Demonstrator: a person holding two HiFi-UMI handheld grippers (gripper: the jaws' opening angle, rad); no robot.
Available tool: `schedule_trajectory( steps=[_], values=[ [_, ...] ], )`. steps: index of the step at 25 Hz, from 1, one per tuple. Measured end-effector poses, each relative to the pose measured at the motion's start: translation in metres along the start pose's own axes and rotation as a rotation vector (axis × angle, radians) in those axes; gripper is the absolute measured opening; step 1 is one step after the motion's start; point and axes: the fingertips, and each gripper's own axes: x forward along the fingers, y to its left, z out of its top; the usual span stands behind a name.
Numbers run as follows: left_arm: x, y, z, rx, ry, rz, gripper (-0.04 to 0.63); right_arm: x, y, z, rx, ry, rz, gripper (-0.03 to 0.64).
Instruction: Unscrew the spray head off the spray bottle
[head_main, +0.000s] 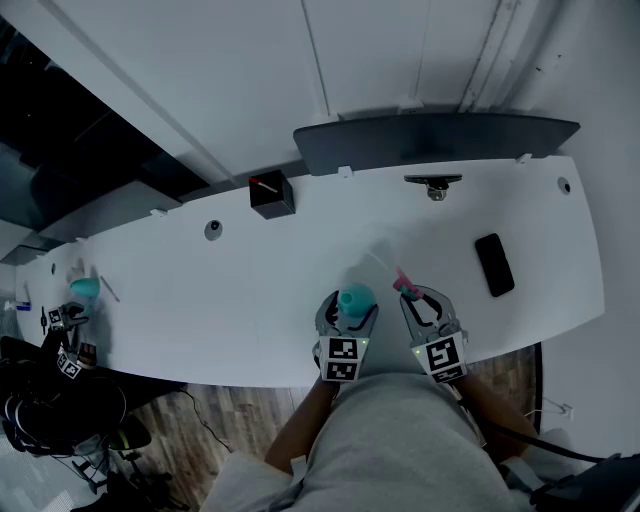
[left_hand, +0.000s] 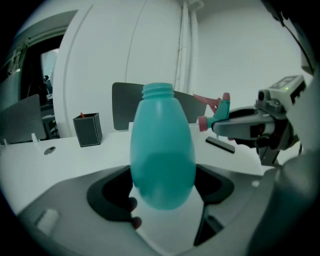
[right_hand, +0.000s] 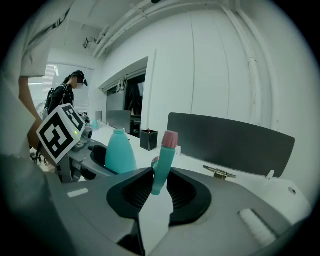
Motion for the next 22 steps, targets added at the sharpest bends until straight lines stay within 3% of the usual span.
schedule_trajectory(
  steps=[11,22],
  values=[
    [-0.028,-0.016,-0.005,0.04,-0.047,-0.08,0.379,-0.035,0.021,-0.004,0.053,0.005,-0.111,0.091],
    [-0.082,-0.069,-0.017,-0.005,-0.082,0.014,0.379,-0.103,0.037,-0.016,0.05,-0.072,-0.068,0.091]
  ],
)
